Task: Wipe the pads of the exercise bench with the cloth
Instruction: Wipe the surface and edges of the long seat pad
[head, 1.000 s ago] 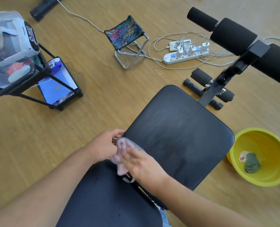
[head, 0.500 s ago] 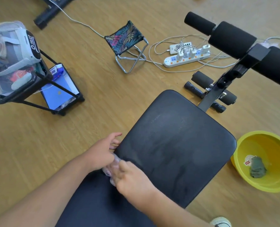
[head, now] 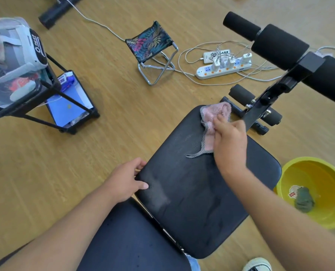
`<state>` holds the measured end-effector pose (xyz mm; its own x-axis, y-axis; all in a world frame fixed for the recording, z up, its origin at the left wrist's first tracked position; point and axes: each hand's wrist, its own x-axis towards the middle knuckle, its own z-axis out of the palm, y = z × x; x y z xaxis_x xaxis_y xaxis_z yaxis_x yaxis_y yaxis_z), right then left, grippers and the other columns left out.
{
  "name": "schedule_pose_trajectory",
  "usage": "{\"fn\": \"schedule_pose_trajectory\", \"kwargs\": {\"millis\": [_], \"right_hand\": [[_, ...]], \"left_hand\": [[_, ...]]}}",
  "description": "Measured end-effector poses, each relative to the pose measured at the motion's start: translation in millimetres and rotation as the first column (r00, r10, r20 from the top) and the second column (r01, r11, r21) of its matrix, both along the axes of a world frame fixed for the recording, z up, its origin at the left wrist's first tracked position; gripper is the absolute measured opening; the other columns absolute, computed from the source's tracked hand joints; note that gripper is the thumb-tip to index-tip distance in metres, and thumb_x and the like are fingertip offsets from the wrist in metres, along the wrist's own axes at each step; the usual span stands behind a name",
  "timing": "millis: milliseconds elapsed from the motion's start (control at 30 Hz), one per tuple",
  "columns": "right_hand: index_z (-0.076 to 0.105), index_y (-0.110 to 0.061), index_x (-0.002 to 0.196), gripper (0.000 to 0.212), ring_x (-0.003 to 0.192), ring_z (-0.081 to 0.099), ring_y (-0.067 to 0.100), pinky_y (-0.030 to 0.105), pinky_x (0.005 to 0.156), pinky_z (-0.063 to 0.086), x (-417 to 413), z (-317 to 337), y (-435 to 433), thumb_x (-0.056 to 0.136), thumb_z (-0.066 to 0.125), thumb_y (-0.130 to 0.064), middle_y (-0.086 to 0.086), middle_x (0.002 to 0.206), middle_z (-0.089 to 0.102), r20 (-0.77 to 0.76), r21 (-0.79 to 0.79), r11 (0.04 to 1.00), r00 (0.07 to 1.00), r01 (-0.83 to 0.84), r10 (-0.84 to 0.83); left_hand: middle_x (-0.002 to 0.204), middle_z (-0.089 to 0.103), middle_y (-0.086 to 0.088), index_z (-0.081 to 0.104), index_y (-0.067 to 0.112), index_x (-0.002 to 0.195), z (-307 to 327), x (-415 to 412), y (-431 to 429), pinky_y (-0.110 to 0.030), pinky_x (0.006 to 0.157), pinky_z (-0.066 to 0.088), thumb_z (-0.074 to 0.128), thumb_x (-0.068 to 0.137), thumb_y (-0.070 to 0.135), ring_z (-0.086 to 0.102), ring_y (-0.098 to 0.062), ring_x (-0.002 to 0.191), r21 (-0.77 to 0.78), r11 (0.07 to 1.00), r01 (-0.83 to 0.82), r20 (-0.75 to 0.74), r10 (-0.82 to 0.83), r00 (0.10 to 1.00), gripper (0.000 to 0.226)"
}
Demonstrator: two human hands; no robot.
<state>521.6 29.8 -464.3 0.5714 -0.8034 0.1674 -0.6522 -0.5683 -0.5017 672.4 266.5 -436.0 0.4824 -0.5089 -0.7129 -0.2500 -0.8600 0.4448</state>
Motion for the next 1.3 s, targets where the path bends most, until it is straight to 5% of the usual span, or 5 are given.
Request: {"fn": "schedule_pose_trajectory", "kwargs": {"millis": [333, 567, 667, 967, 1300], "right_hand": [[0.072, -0.004, 0.109, 0.046, 0.081, 0.061, 0.028, 0.041, 0.078, 0.053, -93.6, 8.2, 102.9, 0.111, 0.032, -0.026, 0.010, 0.108, 0.071, -0.066, 0.150, 0.368, 0.362, -0.918, 0.930], [0.073, -0.007, 0.107, 0.022, 0.082, 0.049, 0.028, 0.041, 0.071, 0.051, -97.9, 1.4, -39.5, 0.093, 0.056, -0.005, 0.005, 0.104, 0.073, -0.069, -0.076, 0.973, 0.975, -0.217, 0.212], [0.070, -0.004, 0.101, 0.016, 0.082, 0.045, 0.027, 0.041, 0.074, 0.049, -91.9, -1.4, -5.9, 0.094, 0.058, 0.004, 0.001, 0.101, 0.068, -0.039, 0.008, 1.000, 0.999, 0.027, -0.027], [0.073, -0.010, 0.110, 0.033, 0.078, 0.056, 0.024, 0.033, 0.067, 0.049, -134.5, 3.9, 81.1, 0.107, 0.041, -0.020, 0.003, 0.115, 0.070, -0.021, 0.070, 0.561, 0.561, -0.825, 0.828], [0.074, -0.005, 0.089, 0.008, 0.081, 0.054, 0.033, 0.029, 0.073, 0.037, -138.4, -4.5, 12.8, 0.089, 0.068, -0.001, 0.006, 0.087, 0.068, -0.033, 0.008, 0.977, 0.977, 0.212, -0.211]], "left_hand": [[0.099, 0.066, 0.014, 0.064, 0.025, 0.098, -1.3, -3.0, -8.5, -0.036, 0.089, 0.054, 0.086, 0.064, 0.008, 0.066, -0.016, 0.094, 0.032, 0.999, 0.023, 0.115, -0.027, 0.993, 0.043], [0.101, 0.064, 0.016, 0.063, 0.027, 0.099, -1.7, -5.1, -9.1, -0.033, 0.084, 0.053, 0.086, 0.068, 0.010, 0.066, -0.014, 0.093, 0.058, 0.998, 0.021, 0.123, -0.028, 0.992, 0.043], [0.099, 0.064, 0.018, 0.063, 0.027, 0.098, -2.1, -3.2, -9.3, -0.031, 0.080, 0.053, 0.087, 0.067, 0.010, 0.067, -0.016, 0.090, 0.067, 0.997, 0.028, 0.121, -0.036, 0.992, 0.043], [0.101, 0.067, 0.014, 0.063, 0.030, 0.096, -4.4, -1.6, -6.3, -0.038, 0.087, 0.055, 0.089, 0.065, 0.010, 0.068, -0.015, 0.090, 0.054, 0.998, 0.027, 0.105, -0.032, 0.994, 0.045], [0.106, 0.068, 0.006, 0.062, 0.031, 0.096, -5.4, -2.1, -5.1, -0.043, 0.089, 0.054, 0.088, 0.066, 0.009, 0.069, -0.016, 0.088, 0.049, 0.998, 0.030, 0.096, -0.034, 0.995, 0.045]]}}
